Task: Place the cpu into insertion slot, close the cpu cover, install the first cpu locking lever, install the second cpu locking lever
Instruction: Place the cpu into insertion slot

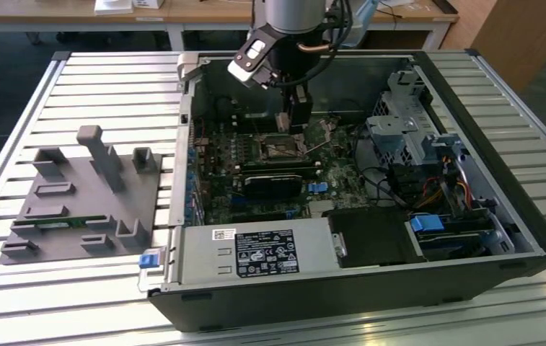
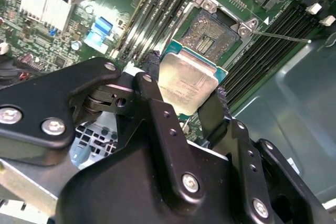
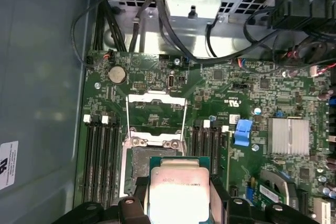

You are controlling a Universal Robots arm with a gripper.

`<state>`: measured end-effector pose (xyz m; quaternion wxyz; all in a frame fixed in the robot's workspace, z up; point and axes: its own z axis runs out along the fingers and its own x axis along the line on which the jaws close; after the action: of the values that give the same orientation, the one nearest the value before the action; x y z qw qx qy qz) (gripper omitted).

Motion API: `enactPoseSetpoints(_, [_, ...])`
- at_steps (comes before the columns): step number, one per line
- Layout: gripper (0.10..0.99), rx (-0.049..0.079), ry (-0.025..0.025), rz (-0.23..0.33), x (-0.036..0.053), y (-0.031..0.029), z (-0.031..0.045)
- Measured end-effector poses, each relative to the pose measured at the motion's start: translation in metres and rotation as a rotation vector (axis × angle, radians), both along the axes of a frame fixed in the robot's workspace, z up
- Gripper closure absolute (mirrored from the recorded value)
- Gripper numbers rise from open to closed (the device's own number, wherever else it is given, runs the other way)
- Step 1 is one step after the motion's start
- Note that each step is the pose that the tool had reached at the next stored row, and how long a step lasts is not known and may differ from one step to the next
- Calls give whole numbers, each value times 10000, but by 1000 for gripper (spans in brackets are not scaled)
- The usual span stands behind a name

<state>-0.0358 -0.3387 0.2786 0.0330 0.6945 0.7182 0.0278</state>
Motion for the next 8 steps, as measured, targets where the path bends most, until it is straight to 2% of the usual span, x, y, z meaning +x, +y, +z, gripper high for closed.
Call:
enactPoseSetpoints(5, [545,2,11,-6,0,45,-74])
enactPoseSetpoints(8, [545,1,14,-13,0,48,-108])
